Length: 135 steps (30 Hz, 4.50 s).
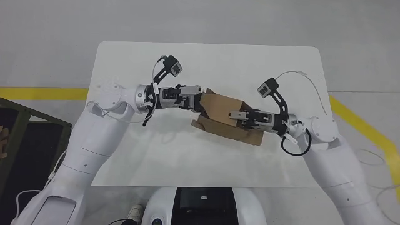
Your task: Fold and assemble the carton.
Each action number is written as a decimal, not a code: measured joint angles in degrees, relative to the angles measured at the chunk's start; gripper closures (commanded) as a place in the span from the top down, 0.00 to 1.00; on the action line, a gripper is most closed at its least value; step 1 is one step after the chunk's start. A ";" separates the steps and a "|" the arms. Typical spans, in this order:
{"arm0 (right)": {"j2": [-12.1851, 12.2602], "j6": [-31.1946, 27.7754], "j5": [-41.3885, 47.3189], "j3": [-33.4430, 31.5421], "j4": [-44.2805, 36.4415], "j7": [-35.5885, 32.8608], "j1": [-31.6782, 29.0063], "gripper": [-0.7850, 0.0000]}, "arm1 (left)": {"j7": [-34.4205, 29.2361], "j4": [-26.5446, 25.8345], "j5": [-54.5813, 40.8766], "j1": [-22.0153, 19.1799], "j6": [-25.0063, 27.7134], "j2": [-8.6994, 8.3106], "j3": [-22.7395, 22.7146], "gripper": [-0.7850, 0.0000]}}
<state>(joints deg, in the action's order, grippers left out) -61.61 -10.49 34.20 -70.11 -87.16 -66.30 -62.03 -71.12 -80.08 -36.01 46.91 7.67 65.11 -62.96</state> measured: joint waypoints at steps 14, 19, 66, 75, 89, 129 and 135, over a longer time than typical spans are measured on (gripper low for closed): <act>0.23 -0.56 -4.78 -0.64 -0.22 3.41 -0.17 0.00 | -2.10 -1.77 -0.69 0.24 -0.68 0.19 1.08 1.00; 0.12 -0.77 -5.57 -0.42 0.47 5.46 -0.06 0.00 | -3.03 -2.75 -0.90 0.82 -1.39 0.27 1.95 1.00; 0.15 -0.07 -4.74 -1.67 -0.29 7.57 -0.69 0.00 | 1.40 -2.07 2.43 1.40 0.88 0.28 0.94 1.00; 0.19 -0.12 -3.64 -1.61 -1.07 5.63 -1.00 0.00 | 2.14 -1.48 3.67 1.44 1.22 0.04 -0.07 1.00; 0.11 -0.66 -6.35 -1.77 -0.65 9.66 -0.78 0.00 | 1.44 -2.55 2.32 0.96 1.18 0.50 1.46 1.00; -0.08 -0.23 -8.12 -2.37 -2.59 15.66 -2.48 0.00 | 5.07 -6.08 1.44 4.18 -1.58 0.76 2.53 1.00; -0.05 -0.07 -8.44 -2.78 -3.02 16.18 -2.89 0.00 | 5.46 -7.63 1.16 5.35 -2.67 0.77 2.79 1.00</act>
<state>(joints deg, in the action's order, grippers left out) -61.66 -10.56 25.75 -72.88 -90.18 -50.12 -64.93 -65.66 -87.71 -34.85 52.25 5.01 65.88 -60.17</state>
